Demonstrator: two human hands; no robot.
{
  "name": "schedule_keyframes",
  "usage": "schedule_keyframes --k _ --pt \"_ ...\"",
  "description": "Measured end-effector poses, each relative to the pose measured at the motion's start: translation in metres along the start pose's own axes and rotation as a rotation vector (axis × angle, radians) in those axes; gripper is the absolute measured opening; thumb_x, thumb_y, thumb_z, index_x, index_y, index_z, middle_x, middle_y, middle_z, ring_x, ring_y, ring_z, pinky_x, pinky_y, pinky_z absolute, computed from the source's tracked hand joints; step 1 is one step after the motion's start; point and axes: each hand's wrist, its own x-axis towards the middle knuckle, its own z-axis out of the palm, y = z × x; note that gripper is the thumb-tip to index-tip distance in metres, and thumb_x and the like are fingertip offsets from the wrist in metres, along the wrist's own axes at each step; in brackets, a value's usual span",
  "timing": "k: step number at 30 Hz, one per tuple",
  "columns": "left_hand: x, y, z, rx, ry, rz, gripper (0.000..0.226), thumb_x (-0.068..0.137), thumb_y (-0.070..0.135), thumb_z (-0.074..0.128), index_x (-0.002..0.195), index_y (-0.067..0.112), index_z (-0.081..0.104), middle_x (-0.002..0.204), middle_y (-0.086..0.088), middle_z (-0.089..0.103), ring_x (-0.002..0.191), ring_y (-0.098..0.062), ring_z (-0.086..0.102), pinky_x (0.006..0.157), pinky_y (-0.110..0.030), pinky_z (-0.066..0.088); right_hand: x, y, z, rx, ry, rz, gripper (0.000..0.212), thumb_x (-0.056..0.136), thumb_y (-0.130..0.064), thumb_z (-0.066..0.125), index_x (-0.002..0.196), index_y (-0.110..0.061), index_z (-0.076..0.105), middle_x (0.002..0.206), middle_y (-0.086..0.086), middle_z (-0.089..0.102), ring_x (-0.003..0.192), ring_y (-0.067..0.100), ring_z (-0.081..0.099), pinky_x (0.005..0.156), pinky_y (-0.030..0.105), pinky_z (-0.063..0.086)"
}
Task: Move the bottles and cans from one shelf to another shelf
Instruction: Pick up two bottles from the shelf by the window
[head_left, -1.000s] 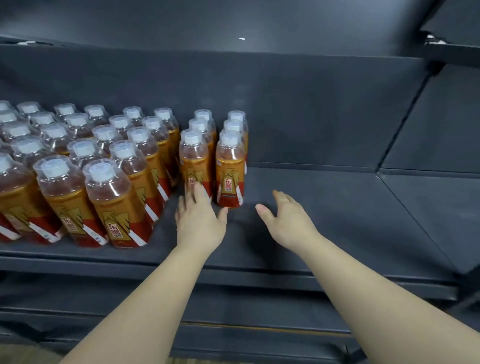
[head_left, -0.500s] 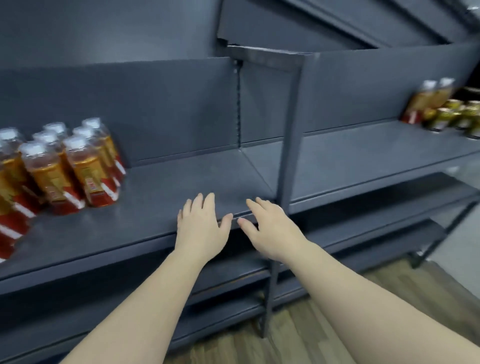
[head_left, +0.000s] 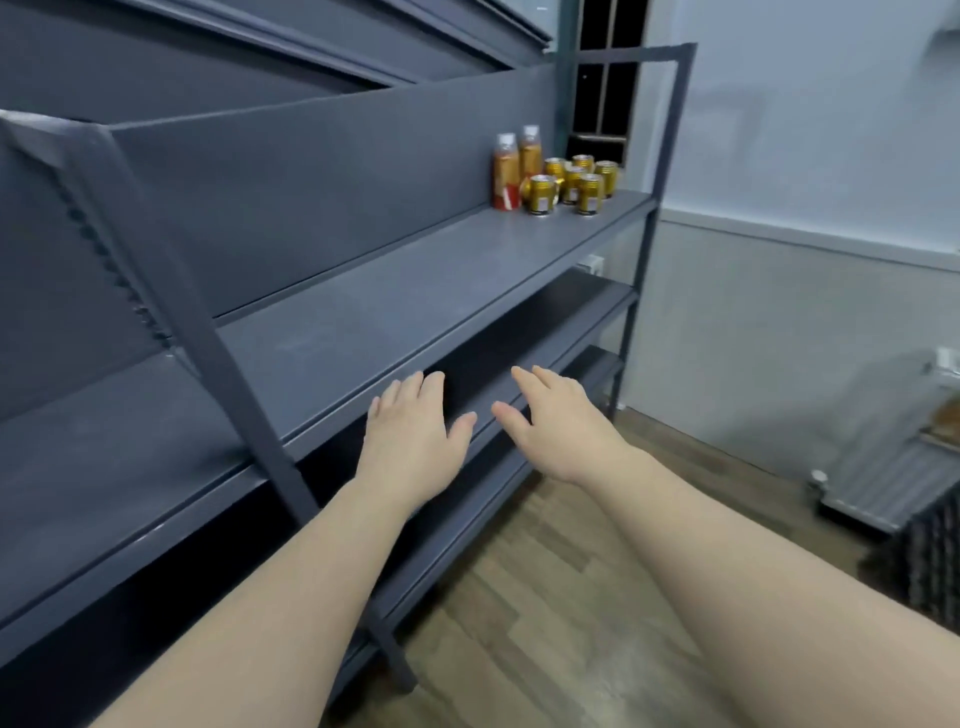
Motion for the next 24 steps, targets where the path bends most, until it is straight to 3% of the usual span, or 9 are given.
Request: schedule_keyframes --k 13,18,24 --pt "0.173 0.036 0.052 -0.096 -0.026 0.147 0.056 0.099 0.047 0.047 0.142 0.012 0.041 0.142 -0.005 0.048 0.133 -0.027 0.041 0.114 -0.046 0.032 0.129 0.080 -0.039 -0.136 0.057 0.150 0.067 0.104 -0.054 0.032 0.160 -0.019 0.016 0.166 0.012 0.016 0.153 0.029 0.010 0.124 0.043 0.012" --pt "0.231 0.046 0.062 -0.098 -0.043 0.146 0.059 0.100 0.047 0.045 0.147 0.012 0.036 0.153 -0.006 0.039 0.143 -0.027 0.031 0.119 -0.048 0.024 0.180 0.106 -0.049 -0.202 0.072 0.148 0.066 0.104 -0.054 0.032 0.159 -0.021 0.017 0.165 0.013 0.016 0.152 0.031 0.010 0.123 0.047 0.011" --pt "0.301 0.071 0.081 -0.082 -0.053 0.110 0.055 0.101 0.046 0.045 0.144 0.013 0.039 0.149 -0.005 0.042 0.141 -0.027 0.032 0.119 -0.046 0.023 0.249 0.153 -0.067 -0.216 0.059 0.129 0.068 0.103 -0.057 0.031 0.159 -0.022 0.017 0.166 0.013 0.015 0.153 0.032 0.010 0.123 0.047 0.011"
